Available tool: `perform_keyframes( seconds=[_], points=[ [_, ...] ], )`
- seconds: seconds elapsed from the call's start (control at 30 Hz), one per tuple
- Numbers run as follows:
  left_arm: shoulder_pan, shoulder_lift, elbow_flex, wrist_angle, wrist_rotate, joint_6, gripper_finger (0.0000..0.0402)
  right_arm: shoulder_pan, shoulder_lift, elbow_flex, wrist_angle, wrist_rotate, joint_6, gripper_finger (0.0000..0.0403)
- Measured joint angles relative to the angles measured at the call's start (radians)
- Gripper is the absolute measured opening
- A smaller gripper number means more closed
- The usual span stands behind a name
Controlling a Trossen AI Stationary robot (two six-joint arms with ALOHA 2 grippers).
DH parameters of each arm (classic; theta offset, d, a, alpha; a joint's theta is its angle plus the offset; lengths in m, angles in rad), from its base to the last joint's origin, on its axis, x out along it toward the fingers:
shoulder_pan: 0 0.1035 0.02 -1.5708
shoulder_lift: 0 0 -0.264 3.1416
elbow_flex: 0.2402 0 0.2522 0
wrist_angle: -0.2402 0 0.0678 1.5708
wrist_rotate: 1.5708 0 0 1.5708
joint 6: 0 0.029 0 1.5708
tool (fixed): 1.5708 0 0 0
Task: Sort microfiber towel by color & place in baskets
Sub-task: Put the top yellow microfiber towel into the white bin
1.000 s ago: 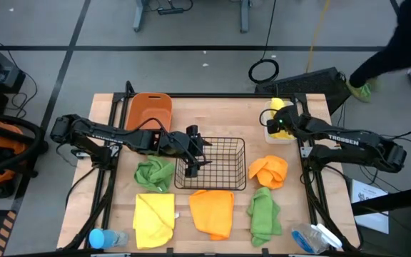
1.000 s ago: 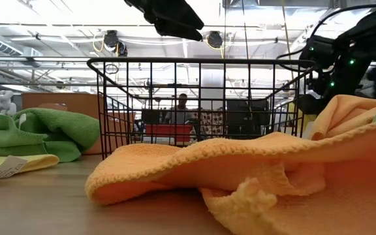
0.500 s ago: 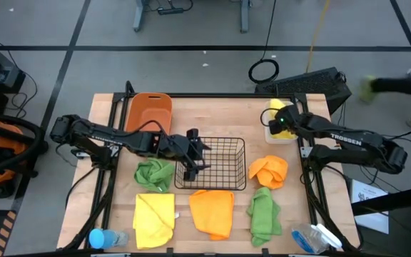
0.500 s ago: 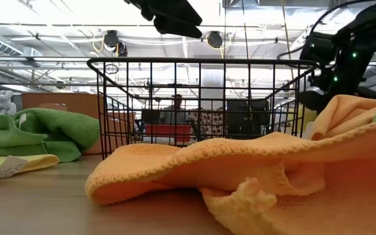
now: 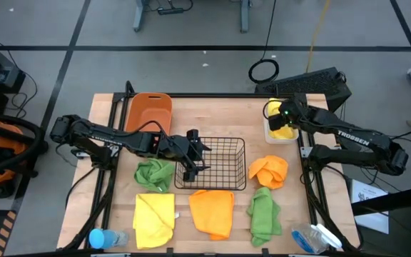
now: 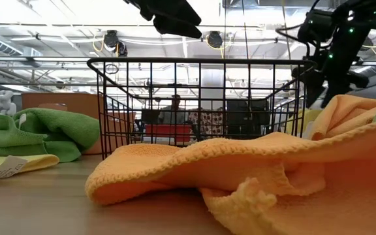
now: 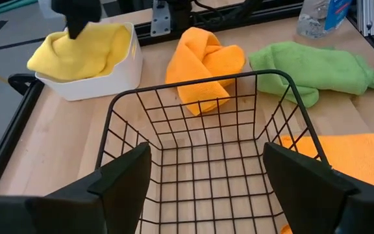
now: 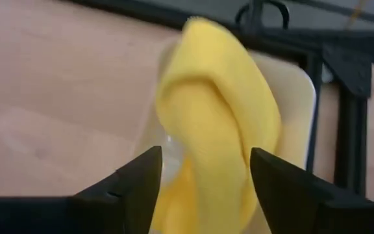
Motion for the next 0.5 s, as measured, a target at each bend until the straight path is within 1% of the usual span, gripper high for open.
perform_keyframes(
  seconds=[0.07, 0.13, 0.3, 0.33, 0.37, 0.5],
  points=[
    [0.000, 0.000, 0.000, 0.000, 0.000, 0.000, 0.0296, 0.000, 0.000, 0.002, 0.048, 0.000, -0.016, 0.0193],
    [0.000, 0.000, 0.000, 0.000, 0.000, 0.000, 0.0296, 0.000, 0.007, 0.002, 0.082, 0.000, -0.036, 0.0158],
    [0.000, 0.000, 0.000, 0.000, 0.000, 0.000, 0.0296, -0.011, 0.074, 0.002, 0.115, 0.004, -0.089, 0.0038],
    [0.000, 0.000, 0.000, 0.000, 0.000, 0.000, 0.0296, -0.017, 0.095, 0.002, 0.119, 0.006, -0.100, 0.0020],
    [0.000, 0.000, 0.000, 0.000, 0.000, 0.000, 0.0296, -0.021, 0.118, 0.002, 0.122, 0.010, -0.105, 0.0011],
    [0.000, 0.000, 0.000, -0.001, 0.000, -0.002, 0.0296, -0.046, 0.216, 0.002, 0.125, 0.060, -0.100, 0.0015]
  ],
)
